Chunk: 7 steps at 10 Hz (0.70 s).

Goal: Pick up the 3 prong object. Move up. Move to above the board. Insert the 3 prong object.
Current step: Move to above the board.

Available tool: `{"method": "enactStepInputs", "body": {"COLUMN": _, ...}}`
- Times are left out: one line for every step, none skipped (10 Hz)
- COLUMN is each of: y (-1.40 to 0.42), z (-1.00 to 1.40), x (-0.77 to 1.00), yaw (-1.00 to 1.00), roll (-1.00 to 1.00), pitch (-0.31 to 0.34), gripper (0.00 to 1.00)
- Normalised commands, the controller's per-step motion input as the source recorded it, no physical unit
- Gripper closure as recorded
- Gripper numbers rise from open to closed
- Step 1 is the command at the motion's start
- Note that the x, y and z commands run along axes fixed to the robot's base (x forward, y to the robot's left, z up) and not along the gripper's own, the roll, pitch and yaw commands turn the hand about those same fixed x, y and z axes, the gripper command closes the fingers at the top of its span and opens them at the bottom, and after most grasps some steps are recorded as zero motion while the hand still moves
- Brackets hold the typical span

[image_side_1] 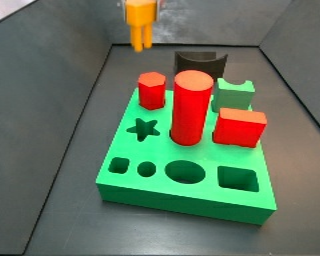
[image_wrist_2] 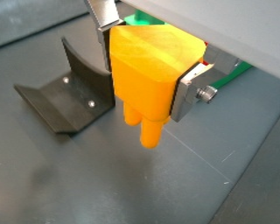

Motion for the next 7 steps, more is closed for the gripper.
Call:
{"method": "enactStepInputs", "body": {"y": 0.13, "z": 1.00, "x": 0.10, "yaw": -0.16, "roll": -0.02, "pitch": 0.032, "gripper": 1.00}}
{"method": "enactStepInputs", "body": {"y": 0.13, "z": 1.00, "x": 0.09, "yaw": -0.10, "roll": -0.01, "pitch": 0.062, "gripper": 1.00}}
{"method": "enactStepInputs", "body": {"y": 0.13, "z": 1.00, "x": 0.09, "yaw": -0.08, "roll": 0.00, "pitch": 0.070, "gripper": 1.00}}
{"method": "enactStepInputs", "body": {"y": 0.12, "z": 1.00, "x": 0.08, "yaw": -0.05, "roll": 0.00, "pitch": 0.082, "gripper": 1.00}}
{"method": "enactStepInputs", "body": {"y": 0.11, "z": 1.00, "x": 0.08, "yaw": -0.04, "roll": 0.01, "pitch": 0.085, "gripper": 1.00}}
{"method": "enactStepInputs", "body": {"y": 0.11, "z": 1.00, "x": 0.07, "yaw": -0.04, "roll": 0.01, "pitch": 0.089, "gripper": 1.00}}
{"method": "enactStepInputs", "body": {"y": 0.10, "z": 1.00, "x": 0.07, "yaw": -0.04, "roll": 0.00, "pitch": 0.086, "gripper": 1.00}}
